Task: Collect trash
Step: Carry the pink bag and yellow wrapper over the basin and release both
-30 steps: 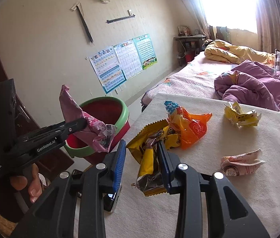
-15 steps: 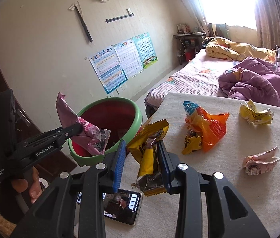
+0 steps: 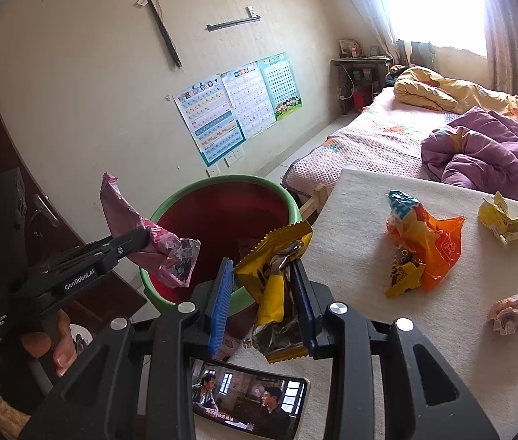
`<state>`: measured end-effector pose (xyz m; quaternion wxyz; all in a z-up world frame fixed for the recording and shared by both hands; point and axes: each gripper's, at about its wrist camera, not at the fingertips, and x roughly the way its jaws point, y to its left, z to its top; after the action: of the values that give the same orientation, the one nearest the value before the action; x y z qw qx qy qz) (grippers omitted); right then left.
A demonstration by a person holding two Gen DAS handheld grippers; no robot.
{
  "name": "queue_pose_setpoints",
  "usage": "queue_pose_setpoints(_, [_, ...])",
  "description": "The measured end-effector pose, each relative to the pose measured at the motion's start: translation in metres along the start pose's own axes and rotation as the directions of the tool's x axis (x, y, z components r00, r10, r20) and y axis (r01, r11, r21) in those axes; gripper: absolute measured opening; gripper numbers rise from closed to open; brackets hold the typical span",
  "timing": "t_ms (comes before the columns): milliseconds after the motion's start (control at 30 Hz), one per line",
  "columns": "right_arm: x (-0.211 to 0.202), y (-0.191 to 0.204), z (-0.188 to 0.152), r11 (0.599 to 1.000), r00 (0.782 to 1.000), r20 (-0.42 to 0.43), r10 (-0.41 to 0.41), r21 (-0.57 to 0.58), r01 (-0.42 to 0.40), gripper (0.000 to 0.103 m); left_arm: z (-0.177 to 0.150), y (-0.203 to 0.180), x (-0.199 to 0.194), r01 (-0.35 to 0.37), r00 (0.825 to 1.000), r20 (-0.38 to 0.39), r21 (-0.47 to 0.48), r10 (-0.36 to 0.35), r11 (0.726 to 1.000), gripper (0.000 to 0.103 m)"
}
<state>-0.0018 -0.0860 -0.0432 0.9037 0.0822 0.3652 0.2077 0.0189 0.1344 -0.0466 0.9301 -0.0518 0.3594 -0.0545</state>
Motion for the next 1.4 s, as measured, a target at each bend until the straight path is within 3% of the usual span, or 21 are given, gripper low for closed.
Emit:
queue_pose_setpoints(767, [0.029, 0.029, 0.022, 0.999, 1.0, 0.003, -0.019, -0.027, 0.019, 0.033, 0.01, 0.016, 0.016, 0.0, 1.0, -0.011, 0.01, 0.0, 1.0, 0.027])
queue_pose_setpoints(1400, [0.063, 0.039, 0.048, 0.999, 1.0, -0.013, 0.025, -0.037, -0.026, 0.033, 0.004, 0.022, 0.05, -0.014, 0.996, -0.09, 0.055, 0.018, 0.998, 0.027])
